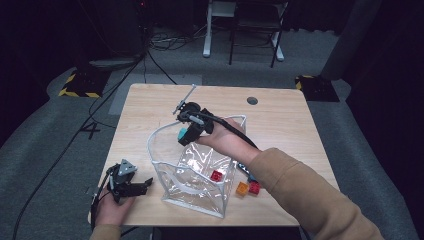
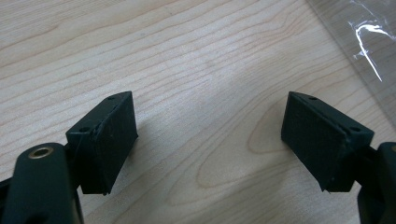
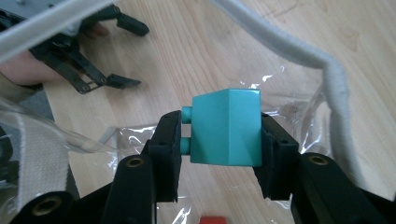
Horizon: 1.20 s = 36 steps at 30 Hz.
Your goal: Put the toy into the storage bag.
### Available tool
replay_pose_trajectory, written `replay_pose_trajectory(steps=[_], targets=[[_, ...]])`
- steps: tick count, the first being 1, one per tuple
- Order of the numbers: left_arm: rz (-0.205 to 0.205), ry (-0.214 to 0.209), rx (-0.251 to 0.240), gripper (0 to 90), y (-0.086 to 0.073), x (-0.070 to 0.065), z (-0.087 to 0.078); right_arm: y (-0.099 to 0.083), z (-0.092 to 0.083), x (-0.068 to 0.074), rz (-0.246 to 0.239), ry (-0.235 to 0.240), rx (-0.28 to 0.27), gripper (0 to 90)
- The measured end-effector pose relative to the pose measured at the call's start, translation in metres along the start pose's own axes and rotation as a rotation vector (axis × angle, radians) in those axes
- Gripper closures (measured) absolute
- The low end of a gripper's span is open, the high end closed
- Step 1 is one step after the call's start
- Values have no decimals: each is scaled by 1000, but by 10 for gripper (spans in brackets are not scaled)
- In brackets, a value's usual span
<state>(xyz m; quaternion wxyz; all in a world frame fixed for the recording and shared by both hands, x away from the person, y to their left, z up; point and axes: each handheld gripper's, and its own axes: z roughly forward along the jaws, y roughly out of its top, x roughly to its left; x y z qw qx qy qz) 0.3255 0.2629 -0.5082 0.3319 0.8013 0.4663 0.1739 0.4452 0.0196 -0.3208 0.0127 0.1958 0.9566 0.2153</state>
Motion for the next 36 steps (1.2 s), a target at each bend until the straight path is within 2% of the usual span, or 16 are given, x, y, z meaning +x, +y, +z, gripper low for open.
replay_pose_trajectory(steps=[1,5,7,10,17,21,23,24,29,31,36], targets=[[-1,0,0,187,0,0,0,0,6,0,1,-3,34,567],[1,0,0,187,0,0,0,1,11,3,-19,-5,56,567],[0,0,0,187,0,0,0,1,14,5,-11,3,83,567],[-1,-1,1,187,0,0,0,-2,22,10,-54,3,123,567],[-1,-1,1,187,0,0,0,-3,29,13,-62,22,173,567],[0,-1,0,187,0,0,0,-4,29,13,-66,25,179,564],[-1,0,1,187,0,0,0,-4,27,12,-74,29,170,559],[0,-1,1,187,0,0,0,-5,25,12,-63,39,160,519],[-1,-1,0,187,0,0,0,-7,18,13,-65,50,140,502],[0,0,0,187,0,0,0,-8,13,14,-73,49,133,502],[1,1,-1,187,0,0,0,-14,-7,16,-67,63,75,499]])
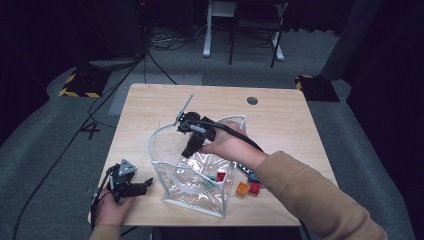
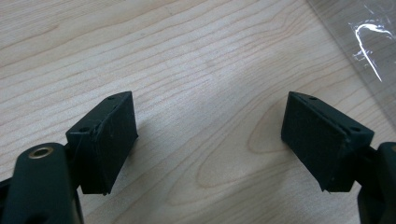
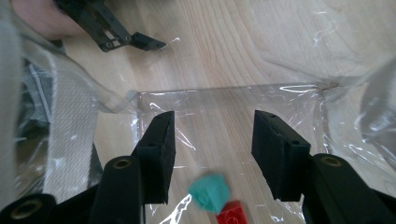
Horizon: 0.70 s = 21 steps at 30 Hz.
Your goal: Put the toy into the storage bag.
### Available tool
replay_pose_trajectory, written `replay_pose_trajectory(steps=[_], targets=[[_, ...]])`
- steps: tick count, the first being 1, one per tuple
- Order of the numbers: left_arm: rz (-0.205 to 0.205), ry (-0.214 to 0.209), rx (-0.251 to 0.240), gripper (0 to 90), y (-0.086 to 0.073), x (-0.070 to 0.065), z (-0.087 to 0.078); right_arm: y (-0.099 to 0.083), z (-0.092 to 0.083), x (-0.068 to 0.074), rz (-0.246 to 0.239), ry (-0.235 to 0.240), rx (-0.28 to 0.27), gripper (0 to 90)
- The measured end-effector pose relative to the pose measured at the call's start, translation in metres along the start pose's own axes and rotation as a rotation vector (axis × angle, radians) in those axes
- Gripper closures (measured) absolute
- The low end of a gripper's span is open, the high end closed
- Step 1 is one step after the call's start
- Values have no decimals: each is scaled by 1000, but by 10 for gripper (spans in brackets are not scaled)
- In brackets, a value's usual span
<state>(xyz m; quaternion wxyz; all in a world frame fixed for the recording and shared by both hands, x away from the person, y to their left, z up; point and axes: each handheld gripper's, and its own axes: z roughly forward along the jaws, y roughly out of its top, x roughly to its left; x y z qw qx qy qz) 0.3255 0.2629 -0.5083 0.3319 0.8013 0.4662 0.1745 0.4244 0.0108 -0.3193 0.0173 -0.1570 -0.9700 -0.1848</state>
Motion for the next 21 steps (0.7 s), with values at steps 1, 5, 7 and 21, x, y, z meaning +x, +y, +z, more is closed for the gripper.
replay_pose_trajectory(steps=[1,5,7,21], targets=[[0,-1,0,187,0,0,0,-2,-5,0,0,-4,-13,499],[0,-1,0,187,0,0,0,-18,-29,2,5,-6,-91,509],[-1,-2,1,187,0,0,0,-23,-33,2,3,-8,-110,511],[-8,5,4,180,1,0,1,-85,-97,-3,58,-36,-311,528]])
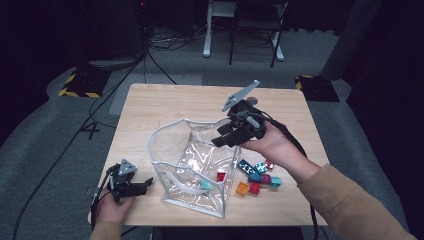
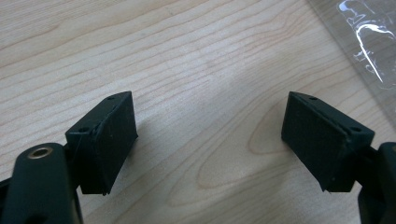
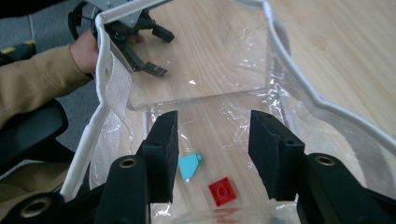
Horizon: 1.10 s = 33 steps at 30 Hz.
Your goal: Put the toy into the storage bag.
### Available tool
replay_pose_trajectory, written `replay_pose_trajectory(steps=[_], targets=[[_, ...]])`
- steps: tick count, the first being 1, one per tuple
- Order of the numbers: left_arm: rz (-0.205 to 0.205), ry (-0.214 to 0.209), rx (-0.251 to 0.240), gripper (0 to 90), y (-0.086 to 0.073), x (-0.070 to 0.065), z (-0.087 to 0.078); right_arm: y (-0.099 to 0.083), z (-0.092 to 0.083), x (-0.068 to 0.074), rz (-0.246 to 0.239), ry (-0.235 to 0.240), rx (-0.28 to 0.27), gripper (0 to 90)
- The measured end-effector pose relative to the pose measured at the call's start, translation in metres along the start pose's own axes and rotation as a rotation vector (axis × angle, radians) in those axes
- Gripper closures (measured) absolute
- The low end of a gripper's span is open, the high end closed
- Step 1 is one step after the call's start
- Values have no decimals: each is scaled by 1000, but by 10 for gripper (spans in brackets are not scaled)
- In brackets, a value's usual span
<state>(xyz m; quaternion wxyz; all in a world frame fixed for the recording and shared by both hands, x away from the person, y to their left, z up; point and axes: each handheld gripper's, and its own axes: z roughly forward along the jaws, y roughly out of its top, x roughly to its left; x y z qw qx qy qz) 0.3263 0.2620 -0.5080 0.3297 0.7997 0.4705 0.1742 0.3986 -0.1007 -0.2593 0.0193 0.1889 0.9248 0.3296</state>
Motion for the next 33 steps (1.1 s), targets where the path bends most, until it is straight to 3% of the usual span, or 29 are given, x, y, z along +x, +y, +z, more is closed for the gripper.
replay_pose_trajectory(steps=[4,10,19,25,26,30,33], targets=[[-7,3,-1,178,1,0,1,-13,-17,-5,19,-21,-48,526],[-6,3,-1,178,1,0,1,-31,-35,-13,53,-43,-73,513],[-14,8,-4,176,1,-1,2,-76,-66,-33,127,-99,-135,499],[-21,15,-3,173,2,-1,2,-96,-70,-41,133,-144,-159,493],[-21,15,-3,173,2,-1,2,-104,-71,-44,137,-173,-166,490],[-21,15,-3,173,2,-1,2,-116,-71,-49,149,-212,-167,489],[-24,19,-3,173,2,-1,3,-134,-65,-59,185,-252,-152,490]])
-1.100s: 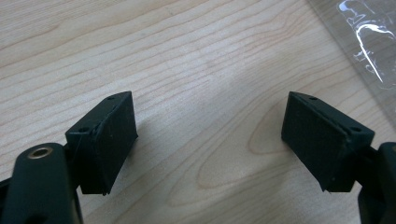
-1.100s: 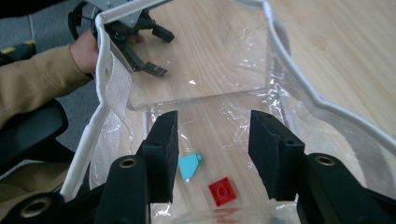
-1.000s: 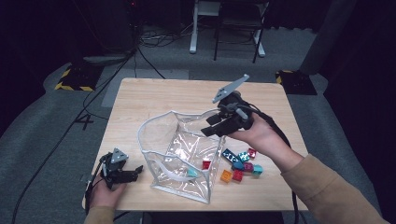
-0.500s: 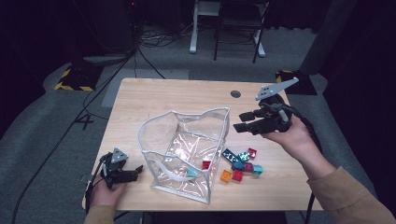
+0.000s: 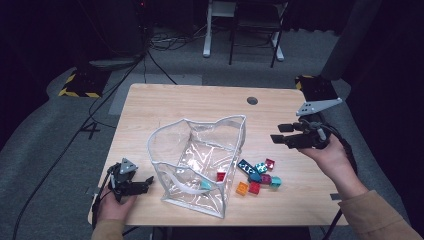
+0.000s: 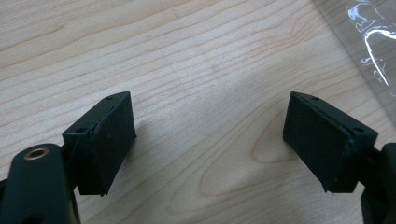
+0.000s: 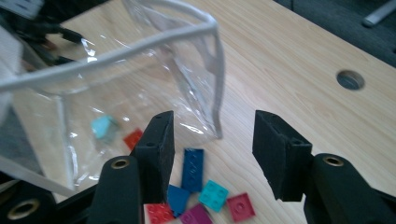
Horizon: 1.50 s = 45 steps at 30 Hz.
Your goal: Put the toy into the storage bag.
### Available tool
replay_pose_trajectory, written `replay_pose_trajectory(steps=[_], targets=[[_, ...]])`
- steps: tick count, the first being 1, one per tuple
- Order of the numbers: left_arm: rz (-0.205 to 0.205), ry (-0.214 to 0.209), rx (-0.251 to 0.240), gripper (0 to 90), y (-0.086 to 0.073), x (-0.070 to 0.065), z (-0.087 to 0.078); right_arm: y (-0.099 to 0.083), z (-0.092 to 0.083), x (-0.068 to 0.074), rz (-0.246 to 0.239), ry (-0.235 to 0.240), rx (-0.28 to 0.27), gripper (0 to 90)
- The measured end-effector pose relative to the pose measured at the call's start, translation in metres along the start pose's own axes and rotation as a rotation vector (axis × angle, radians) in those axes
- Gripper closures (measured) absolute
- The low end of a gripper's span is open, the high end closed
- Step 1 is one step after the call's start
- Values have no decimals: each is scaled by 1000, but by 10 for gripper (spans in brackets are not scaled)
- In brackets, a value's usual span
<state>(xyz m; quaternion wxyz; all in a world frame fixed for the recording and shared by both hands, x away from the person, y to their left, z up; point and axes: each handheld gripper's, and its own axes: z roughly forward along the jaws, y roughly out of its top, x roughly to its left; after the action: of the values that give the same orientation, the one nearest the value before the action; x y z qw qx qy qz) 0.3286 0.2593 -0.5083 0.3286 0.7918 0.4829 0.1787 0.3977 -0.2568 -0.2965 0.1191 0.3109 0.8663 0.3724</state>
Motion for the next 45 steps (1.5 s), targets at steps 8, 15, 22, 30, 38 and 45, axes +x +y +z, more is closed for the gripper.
replay_pose_trajectory(steps=[8,15,22,30,38,45], targets=[[0,0,1,173,0,0,0,-32,23,-16,57,-27,28,493],[0,1,1,173,0,0,0,-63,46,-26,95,-42,85,500],[0,1,0,173,0,0,0,-82,62,-30,104,-40,120,498],[1,2,0,173,0,0,0,-103,83,-40,137,-46,162,483],[0,2,-1,173,0,0,0,-120,99,-42,123,-37,194,491],[0,2,-1,173,0,0,0,-128,115,-42,108,-28,235,494]])
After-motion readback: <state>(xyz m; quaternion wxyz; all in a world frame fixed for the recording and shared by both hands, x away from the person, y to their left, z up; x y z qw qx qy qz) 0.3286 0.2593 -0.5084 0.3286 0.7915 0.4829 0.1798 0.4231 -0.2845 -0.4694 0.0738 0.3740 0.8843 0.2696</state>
